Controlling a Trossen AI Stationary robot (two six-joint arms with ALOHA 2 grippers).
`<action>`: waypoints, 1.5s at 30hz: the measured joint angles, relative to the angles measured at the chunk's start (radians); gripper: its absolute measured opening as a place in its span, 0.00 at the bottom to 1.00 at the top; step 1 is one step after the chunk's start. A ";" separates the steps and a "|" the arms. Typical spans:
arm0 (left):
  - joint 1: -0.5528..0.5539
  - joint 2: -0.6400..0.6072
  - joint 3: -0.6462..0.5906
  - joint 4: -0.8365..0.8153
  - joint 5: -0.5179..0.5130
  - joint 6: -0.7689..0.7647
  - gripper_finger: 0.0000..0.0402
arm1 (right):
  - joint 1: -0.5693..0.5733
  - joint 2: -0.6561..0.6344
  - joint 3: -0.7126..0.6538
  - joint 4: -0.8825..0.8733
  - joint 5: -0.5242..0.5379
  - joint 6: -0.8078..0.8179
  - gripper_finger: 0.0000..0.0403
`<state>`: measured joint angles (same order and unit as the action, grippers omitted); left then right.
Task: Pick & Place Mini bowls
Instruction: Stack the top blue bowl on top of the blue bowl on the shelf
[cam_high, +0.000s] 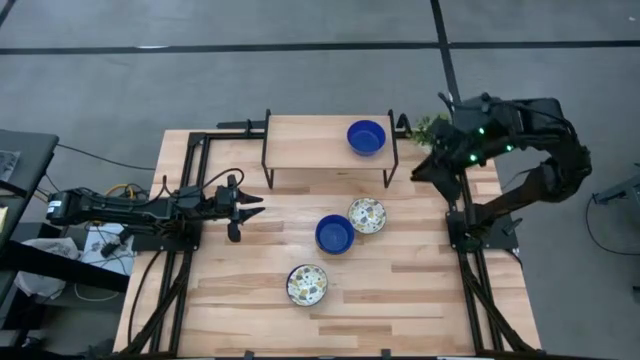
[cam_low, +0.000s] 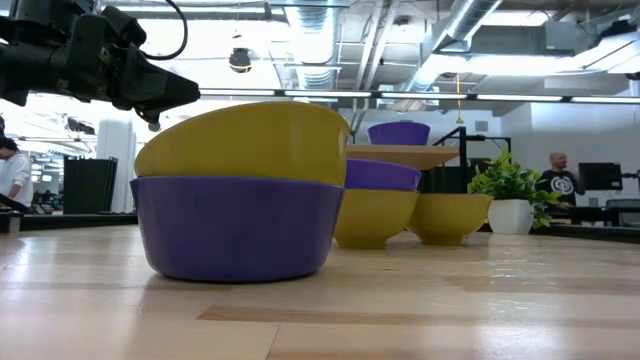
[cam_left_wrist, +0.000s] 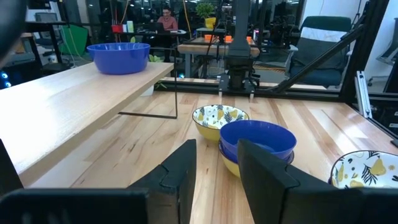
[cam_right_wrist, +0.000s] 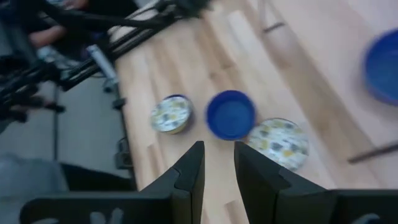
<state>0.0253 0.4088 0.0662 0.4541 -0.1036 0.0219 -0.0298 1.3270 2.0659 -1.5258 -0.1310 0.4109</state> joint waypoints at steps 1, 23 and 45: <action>0.000 0.000 0.000 0.000 0.000 0.000 0.29 | 0.023 0.001 0.000 0.011 0.000 0.001 0.19; 0.000 0.000 0.000 0.004 0.000 0.000 0.29 | 0.237 0.304 -0.033 0.051 0.000 -0.182 0.19; 0.000 0.000 0.000 0.015 0.000 0.000 0.29 | 0.092 0.676 -0.033 0.016 -0.003 -0.201 0.19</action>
<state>0.0253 0.4088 0.0662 0.4695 -0.1032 0.0216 0.0620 2.0031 2.0331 -1.5101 -0.1338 0.2096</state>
